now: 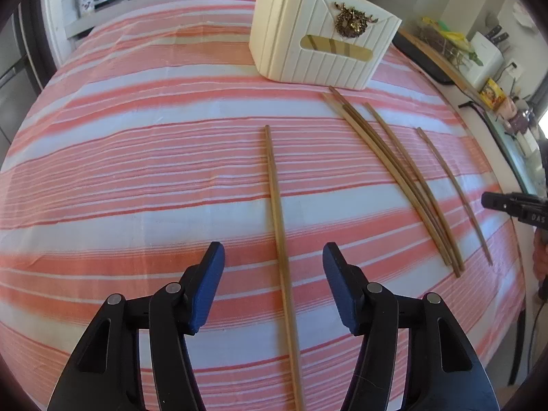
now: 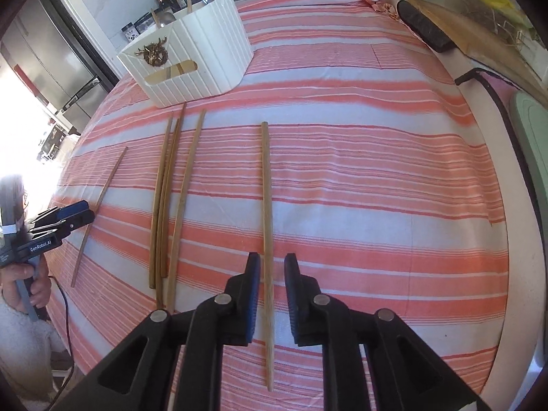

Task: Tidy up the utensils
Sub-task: 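Close the left gripper on a chopstick while the right gripper grasps another, then lift both chopsticks and carry them over the white holder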

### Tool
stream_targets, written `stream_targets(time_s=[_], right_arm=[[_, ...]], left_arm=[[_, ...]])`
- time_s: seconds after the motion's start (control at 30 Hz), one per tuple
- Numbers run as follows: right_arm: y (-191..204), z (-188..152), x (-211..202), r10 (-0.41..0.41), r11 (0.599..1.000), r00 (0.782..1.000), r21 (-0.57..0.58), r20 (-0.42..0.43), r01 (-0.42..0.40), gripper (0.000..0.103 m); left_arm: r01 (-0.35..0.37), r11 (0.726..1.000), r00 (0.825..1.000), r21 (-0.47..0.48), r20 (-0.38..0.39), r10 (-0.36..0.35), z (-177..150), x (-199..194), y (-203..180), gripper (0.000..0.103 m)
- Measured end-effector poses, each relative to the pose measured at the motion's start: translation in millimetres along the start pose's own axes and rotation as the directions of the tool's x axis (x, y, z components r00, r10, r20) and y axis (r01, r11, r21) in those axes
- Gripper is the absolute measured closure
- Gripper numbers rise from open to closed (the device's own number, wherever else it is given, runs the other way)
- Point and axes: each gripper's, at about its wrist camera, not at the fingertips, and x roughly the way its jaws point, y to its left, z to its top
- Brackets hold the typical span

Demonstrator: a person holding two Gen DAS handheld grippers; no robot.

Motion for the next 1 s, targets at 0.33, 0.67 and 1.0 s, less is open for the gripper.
stream_targets(time_s=[0.33,0.67,1.0], right_arm=[[28.4,43.6,49.3,-0.092,0.984,0.992,-0.16,-0.083,0.078,0.067],[41.9,104.8,81.6,-0.154,0.972,0.988,-0.179,-0.009,0.15,0.096],[52.7,82.6,-25.8,0.004,0.989,0.965,-0.144,0.261,0.035,0.096]], left_arm=[[-0.08,0.991,0.993,0.107,-0.078,0.089,40.8,27.9,-6.8,0.044],[-0.105,0.989,0.992,0.103,-0.065,0.112,73.6,42.7,-13.9,0.099],[-0.015,0.999,0.988,0.044,0.157,0.008,55.6,-54.3,-5.1,0.099]])
